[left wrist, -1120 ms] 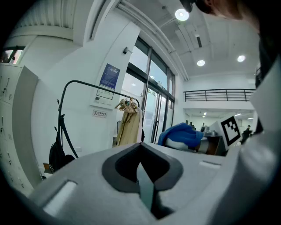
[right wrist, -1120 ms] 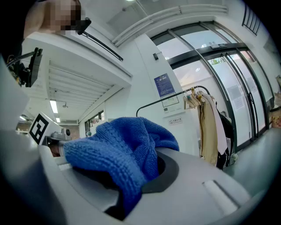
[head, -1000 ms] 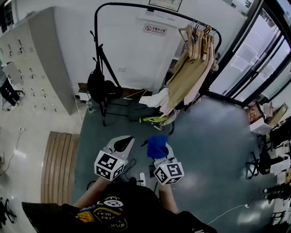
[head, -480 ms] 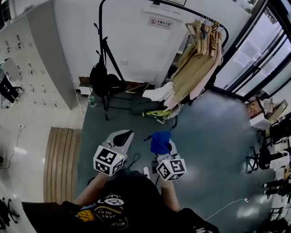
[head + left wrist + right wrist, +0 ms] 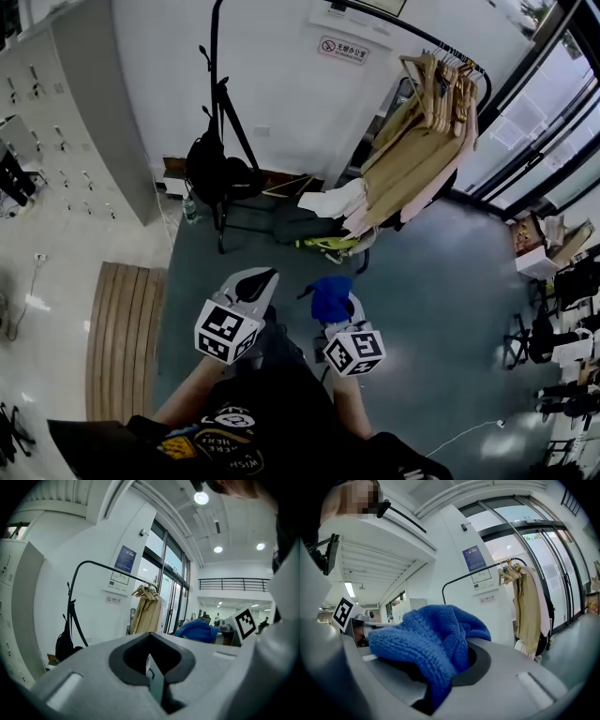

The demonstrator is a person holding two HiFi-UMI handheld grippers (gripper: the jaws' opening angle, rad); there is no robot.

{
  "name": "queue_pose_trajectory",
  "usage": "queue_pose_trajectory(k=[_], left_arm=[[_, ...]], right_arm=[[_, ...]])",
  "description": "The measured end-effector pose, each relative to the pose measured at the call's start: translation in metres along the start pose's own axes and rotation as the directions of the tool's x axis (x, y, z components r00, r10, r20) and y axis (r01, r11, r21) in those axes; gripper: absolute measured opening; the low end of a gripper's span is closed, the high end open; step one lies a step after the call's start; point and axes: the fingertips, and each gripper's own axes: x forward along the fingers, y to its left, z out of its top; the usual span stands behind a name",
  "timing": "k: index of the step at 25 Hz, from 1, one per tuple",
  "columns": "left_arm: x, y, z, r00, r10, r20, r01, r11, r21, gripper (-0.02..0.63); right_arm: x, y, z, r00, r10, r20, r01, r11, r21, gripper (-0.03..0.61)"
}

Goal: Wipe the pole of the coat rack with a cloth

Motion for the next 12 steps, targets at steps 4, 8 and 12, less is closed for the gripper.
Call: queue_pose_trajectory(k=[4,8,12], left_arm=[[0.048,0.041,0.016,1.000,0.017,0.005,-0.017,1.000,0.021,0.002],[0.122,0.081,0.045,1.000,-0.006,0.004,0.005,0.999,0.040,0.002],[0.202,0.106,0.086,0.995,-0.099,0.016,0.099,0.995,0.013,0.002]], right_arm=[[0.067,-0.027,0.016,0.999,0.031,0.018,-0.031,0.999,-0.014,0.026],[0.138,-0.072,0.044,0.998,0.045,0.043,-0.044,0.999,-0.016,0.026],[0.197,-0.129,0.092,0.994,0.062,0.094,-0.060,0.998,-0.031,0.026]])
